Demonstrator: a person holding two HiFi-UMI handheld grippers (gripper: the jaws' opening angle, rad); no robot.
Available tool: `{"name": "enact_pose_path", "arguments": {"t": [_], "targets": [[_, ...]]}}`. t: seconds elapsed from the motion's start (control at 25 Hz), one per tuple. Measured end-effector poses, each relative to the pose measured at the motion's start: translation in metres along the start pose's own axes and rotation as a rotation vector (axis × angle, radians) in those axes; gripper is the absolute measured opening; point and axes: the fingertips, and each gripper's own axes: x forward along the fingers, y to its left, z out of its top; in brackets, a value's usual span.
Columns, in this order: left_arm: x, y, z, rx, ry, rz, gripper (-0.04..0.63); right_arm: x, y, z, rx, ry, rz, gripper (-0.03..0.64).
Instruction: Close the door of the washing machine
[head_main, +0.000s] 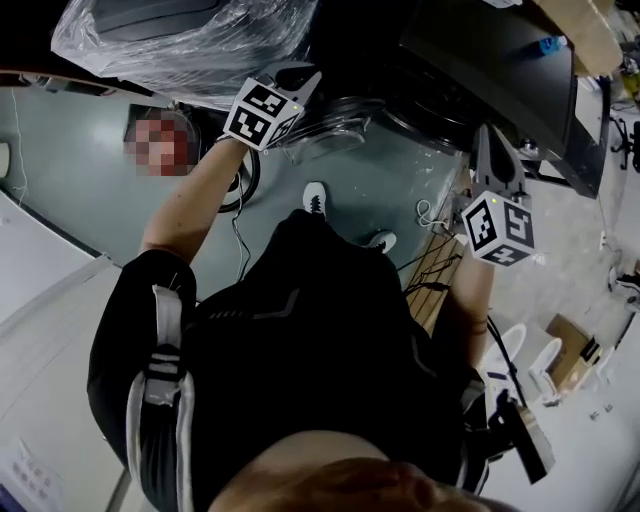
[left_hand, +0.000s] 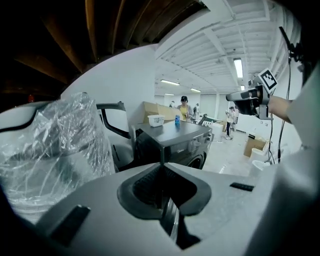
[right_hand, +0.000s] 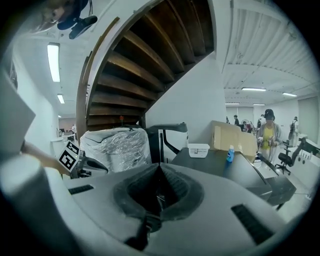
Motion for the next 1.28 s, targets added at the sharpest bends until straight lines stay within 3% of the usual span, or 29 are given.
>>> {"name": "enact_pose_path", "arguments": {"t": [0.2,0.56,0.96,1.28], "targets": [[0.02,0.014,-0.042,0.04,0.072,-0.027,0.003,0.011,0.011,-0.027,0.0,0.066,-0.009,0.005],[0.041,0.017,-0.09,0.025,0.137,-0.071,0.003,0.023,0.018,-0.061,0.033,0.135,-0.015,0.005],[0.073,0.018,-0.194,0.071,0.399,-0.175,0.005,0.04,0.03,-0.108,0.049,0.235,0.019,0.005],[0.084,0.005,-0.214,0.103,0.444,-0.275,0.057,0.061,0.042,-0.17,0.101,0.349,0.06,0.005]]}}
